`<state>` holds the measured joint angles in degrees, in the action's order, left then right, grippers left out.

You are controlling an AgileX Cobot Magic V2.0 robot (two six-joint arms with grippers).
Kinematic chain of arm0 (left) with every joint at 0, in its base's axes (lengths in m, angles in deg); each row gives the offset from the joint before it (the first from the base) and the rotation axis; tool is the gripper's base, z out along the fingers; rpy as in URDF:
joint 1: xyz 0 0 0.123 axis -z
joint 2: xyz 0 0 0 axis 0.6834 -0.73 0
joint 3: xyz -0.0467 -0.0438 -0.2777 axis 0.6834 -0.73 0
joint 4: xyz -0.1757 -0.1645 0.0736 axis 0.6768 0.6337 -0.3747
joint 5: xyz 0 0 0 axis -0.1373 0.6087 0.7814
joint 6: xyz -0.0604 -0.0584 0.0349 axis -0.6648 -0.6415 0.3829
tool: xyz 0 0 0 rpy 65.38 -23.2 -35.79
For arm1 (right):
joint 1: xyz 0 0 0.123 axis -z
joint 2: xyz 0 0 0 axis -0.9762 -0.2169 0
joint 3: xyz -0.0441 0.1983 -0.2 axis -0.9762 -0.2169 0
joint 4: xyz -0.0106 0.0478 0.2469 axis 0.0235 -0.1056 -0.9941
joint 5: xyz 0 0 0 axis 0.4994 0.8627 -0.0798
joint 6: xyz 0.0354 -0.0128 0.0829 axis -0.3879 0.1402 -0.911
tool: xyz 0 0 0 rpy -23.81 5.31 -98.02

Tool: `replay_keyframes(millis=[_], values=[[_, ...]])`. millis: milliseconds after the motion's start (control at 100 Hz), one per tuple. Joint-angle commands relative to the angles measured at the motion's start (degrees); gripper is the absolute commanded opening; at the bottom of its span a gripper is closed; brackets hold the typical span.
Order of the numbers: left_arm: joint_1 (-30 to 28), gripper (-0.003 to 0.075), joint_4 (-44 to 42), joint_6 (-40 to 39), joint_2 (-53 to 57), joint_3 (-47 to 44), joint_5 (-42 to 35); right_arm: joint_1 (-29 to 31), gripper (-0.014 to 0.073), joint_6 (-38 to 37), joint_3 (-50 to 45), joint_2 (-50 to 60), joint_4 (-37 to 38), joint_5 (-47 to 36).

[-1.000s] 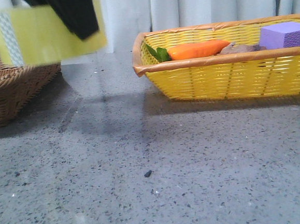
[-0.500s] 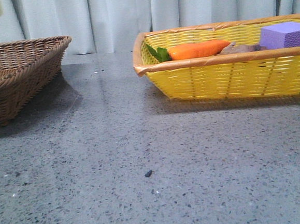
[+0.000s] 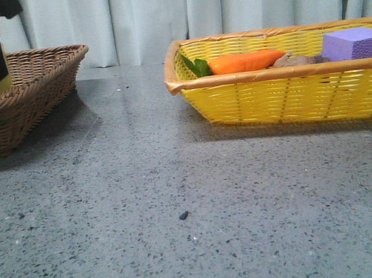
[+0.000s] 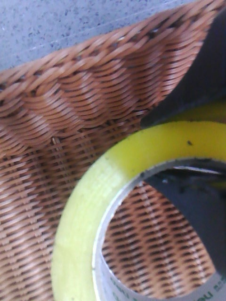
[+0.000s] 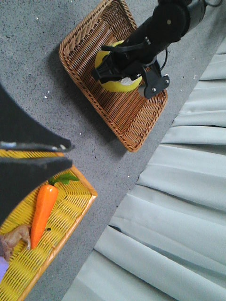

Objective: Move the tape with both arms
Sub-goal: 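Lower the tape into the brown basket and release with the left gripper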

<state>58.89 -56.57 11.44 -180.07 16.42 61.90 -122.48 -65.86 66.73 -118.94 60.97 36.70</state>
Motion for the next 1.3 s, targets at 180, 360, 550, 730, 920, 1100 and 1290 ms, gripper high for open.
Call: replay_keyframes(millis=[180, 360, 550, 730, 920, 1100, 1290], values=[[0.0, 0.0225, 2.1, 0.4, 1.1, 1.5, -3.4, 0.3, -0.0073, 0.5, 1.2, 1.0, 1.3, -4.6], [0.0, 0.0376, 2.6, 0.4, 1.2, 1.5, -2.8, 0.3, -0.0072, 0.0, 0.0, 1.1, 1.3, -5.4], [-0.1, 0.0332, 2.6, 1.3, 5.0, 1.6, -2.5, 0.3, -0.0072, -3.5, -11.6, 5.3, 5.3, -11.5], [-0.1, 0.0223, 3.7, 1.4, 13.7, 1.6, -5.0, 0.3, -0.0072, -6.8, -28.4, 13.7, 6.2, -24.6], [-0.1, 0.003, 7.1, 1.4, 23.4, 1.6, -6.2, 0.3, -0.0072, -8.0, -45.5, 25.2, 6.2, -36.3], [-0.1, -0.002, 7.3, 1.4, 30.0, 1.5, -4.0, 0.3, -0.0072, -8.5, -56.9, 35.0, 6.2, -40.7], [0.0, -0.002, 8.0, 1.5, 37.1, -5.3, -7.5, 0.3, -0.0072, -8.6, -64.1, 42.7, 6.2, -41.7]])
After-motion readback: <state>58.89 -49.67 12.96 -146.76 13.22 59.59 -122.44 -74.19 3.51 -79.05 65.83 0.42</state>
